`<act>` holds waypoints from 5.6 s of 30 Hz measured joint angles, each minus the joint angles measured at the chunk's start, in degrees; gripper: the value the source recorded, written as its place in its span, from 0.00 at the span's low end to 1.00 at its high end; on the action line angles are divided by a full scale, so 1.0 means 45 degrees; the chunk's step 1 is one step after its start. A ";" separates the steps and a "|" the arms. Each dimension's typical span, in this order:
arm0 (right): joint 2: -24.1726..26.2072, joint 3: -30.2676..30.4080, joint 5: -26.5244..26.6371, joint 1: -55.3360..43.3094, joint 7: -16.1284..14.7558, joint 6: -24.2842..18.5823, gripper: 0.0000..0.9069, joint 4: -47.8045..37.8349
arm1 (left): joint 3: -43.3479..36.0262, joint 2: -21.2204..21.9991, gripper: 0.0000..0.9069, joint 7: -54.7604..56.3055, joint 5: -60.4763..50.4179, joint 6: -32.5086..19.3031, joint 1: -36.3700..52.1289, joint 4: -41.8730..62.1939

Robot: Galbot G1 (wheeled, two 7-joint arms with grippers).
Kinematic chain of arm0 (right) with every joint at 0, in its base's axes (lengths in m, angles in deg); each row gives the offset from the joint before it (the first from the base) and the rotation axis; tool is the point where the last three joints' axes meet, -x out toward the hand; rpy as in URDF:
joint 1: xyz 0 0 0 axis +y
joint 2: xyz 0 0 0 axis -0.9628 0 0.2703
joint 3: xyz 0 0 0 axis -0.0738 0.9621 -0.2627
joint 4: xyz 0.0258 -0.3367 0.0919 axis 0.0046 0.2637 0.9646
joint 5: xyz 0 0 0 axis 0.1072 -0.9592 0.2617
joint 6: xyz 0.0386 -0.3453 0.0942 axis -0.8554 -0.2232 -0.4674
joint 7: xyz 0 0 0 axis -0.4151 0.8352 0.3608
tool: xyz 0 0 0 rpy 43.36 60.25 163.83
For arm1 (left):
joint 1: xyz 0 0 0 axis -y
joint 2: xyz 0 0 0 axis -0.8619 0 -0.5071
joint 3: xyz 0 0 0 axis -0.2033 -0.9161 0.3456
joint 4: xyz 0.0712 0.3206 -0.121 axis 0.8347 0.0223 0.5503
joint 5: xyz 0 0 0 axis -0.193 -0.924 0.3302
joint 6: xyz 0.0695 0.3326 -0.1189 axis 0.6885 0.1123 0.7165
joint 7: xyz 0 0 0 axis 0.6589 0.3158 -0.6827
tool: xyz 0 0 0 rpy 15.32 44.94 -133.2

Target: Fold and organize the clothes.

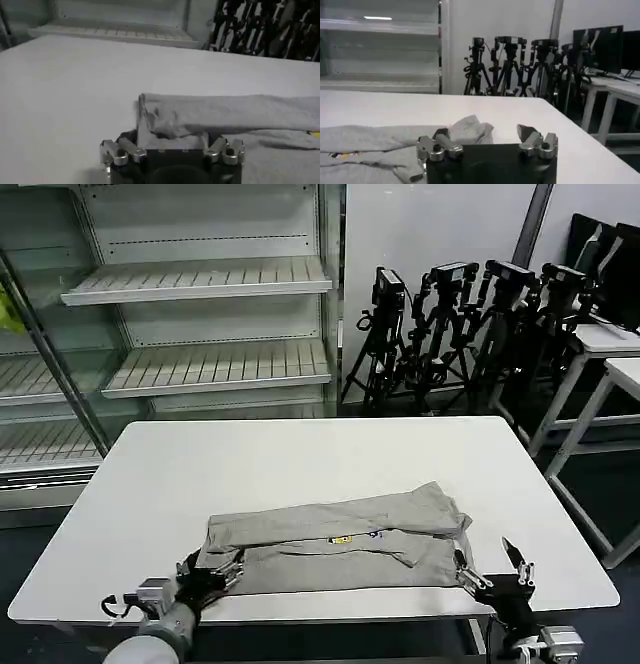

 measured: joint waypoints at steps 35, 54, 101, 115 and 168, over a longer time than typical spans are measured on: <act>-0.0448 -0.0101 -0.0109 0.0584 0.0158 -0.0033 1.00 0.0479 | 0.0401 0.0382 0.04 0.0061 0.1776 -0.0724 0.0282 0.0042; -0.0532 0.0022 -0.0130 0.0495 0.0175 -0.0038 1.00 0.0488 | 0.4352 -0.1318 0.04 -0.0500 0.5327 -0.0176 0.0609 0.1354; -0.1190 0.0453 -0.0720 0.0494 0.0173 -0.0235 1.00 0.0288 | -0.3652 0.3711 1.00 -0.0447 0.3338 -0.0616 0.4644 0.2167; -0.1157 0.0449 -0.0682 0.0342 0.0177 -0.0189 1.00 0.0427 | -0.2560 0.2591 1.00 -0.1057 0.3528 -0.0420 0.3698 0.0377; -0.1735 0.0239 -0.0963 0.1010 0.0152 -0.0191 1.00 0.0956 | 0.0205 0.0683 1.00 -0.2736 0.6679 0.0899 0.3172 0.2637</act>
